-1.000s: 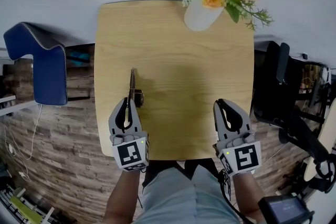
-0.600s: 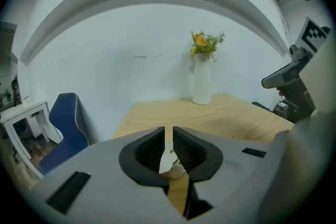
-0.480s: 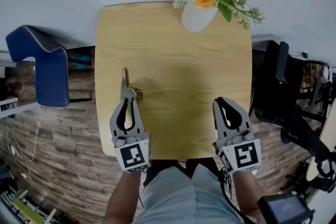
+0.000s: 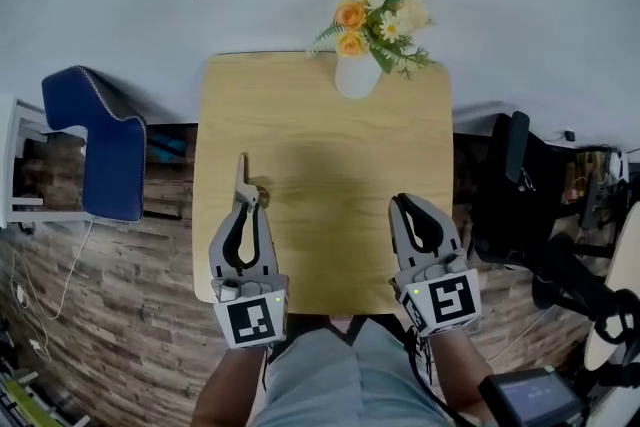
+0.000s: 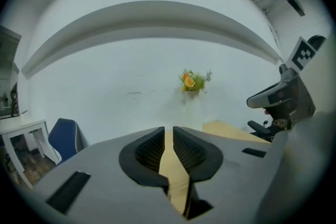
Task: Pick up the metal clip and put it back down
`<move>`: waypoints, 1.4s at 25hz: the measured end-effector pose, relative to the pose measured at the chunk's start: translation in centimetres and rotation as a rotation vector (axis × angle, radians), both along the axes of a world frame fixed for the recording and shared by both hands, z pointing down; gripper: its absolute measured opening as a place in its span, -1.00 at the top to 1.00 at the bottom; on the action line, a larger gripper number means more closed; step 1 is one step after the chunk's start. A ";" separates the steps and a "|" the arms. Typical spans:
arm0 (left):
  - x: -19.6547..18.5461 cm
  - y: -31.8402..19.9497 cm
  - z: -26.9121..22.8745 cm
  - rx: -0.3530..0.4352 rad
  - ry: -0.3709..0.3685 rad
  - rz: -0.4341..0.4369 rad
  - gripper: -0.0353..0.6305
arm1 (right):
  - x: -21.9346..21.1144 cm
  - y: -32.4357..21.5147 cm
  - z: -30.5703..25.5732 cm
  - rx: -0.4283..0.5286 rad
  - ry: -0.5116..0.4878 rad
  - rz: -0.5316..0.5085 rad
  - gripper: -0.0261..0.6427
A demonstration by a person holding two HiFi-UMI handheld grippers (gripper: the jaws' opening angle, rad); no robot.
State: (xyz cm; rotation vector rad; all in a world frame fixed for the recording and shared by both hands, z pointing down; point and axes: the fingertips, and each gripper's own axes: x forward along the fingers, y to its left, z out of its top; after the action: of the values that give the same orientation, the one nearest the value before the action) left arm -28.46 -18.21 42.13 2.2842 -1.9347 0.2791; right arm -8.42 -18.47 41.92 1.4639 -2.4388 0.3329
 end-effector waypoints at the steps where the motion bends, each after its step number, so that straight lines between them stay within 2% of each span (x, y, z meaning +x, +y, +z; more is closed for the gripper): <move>1: 0.4 0.4 -1.4 0.020 0.005 0.003 0.72 | 0.0 0.3 -0.9 0.017 -0.007 -0.005 0.76; 8: 3.8 2.5 -10.9 0.177 -0.018 0.007 0.73 | 0.7 2.0 -7.5 0.150 -0.046 -0.050 0.76; 12: 5.3 4.1 -14.8 0.220 0.001 0.004 0.76 | 1.4 3.2 -10.5 0.210 -0.065 -0.062 0.76; 14: 5.7 4.7 -16.0 0.231 -0.026 0.004 0.78 | 1.6 3.7 -11.8 0.240 -0.071 -0.061 0.76; 18: 6.7 5.8 -17.3 0.236 -0.055 -0.007 0.84 | 2.2 4.5 -13.6 0.293 -0.076 -0.054 0.76; 24: 8.4 7.0 -18.7 0.277 -0.072 -0.007 0.84 | 3.1 5.8 -14.6 0.323 -0.084 -0.054 0.76; 30: 9.8 7.5 -18.6 0.274 -0.081 -0.008 0.84 | 4.1 6.1 -15.0 0.342 -0.068 -0.060 0.77; 35: 10.0 7.4 -18.4 0.269 -0.084 -0.021 0.84 | 4.2 5.9 -15.0 0.346 -0.093 -0.078 0.77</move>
State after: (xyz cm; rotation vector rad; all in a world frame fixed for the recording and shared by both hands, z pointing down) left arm -18.48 -10.77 23.74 2.4480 -2.1540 0.1207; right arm -4.22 -12.56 26.90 1.5053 -2.7238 -0.0435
